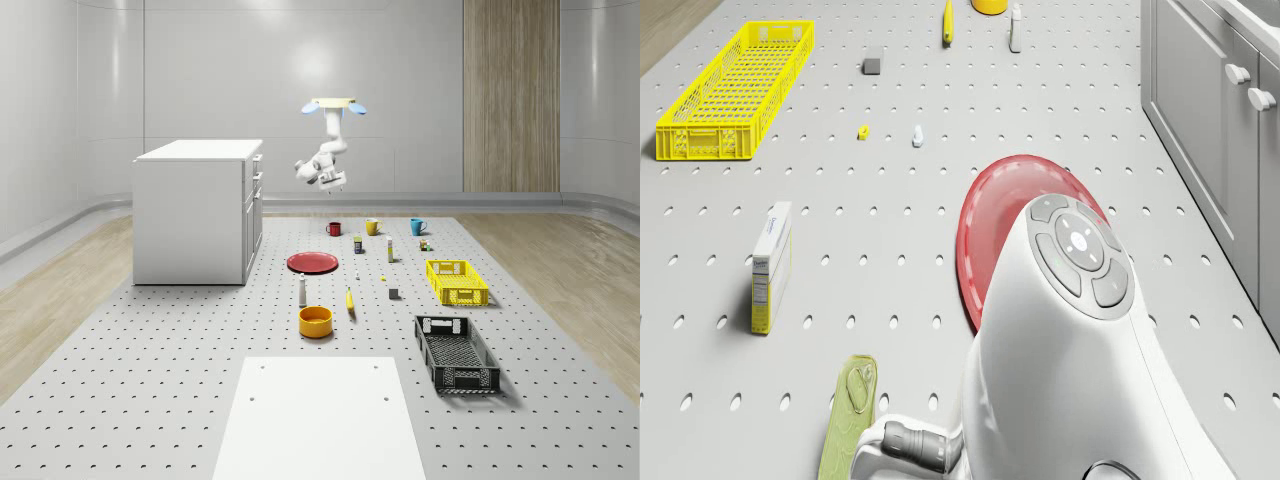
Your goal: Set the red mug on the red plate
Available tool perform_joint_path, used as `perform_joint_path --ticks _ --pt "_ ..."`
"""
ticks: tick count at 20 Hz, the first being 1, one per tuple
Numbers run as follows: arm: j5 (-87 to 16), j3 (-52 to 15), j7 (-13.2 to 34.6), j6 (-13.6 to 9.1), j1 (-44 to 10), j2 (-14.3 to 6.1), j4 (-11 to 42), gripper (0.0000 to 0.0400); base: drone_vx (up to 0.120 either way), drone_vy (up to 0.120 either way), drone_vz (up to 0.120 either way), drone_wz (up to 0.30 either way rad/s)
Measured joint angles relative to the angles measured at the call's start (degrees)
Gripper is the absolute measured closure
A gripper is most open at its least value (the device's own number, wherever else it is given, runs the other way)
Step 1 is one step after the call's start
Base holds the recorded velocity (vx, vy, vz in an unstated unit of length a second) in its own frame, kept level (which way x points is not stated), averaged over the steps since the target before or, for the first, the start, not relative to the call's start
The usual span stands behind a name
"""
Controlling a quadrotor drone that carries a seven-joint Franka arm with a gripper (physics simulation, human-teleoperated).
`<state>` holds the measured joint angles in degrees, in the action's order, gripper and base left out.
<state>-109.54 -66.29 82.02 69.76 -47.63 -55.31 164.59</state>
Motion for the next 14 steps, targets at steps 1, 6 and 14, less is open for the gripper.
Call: perform_joint_path --ticks 1,6,14 --pt "-1.1 -0.9 1.1 -0.8 -1.7 -0.6 0.4 0.0000 -0.120 0.080 -0.120 0.000" --pt "-3.7 -3.7 5.0 -2.8 -7.5 -3.1 1.2 0.0000 -0.120 0.120 -0.120 0.000" --pt "-3.9 -5.7 7.7 -2.5 -11.4 -6.1 1.3 0.0000 -0.120 0.120 -0.120 0.000"
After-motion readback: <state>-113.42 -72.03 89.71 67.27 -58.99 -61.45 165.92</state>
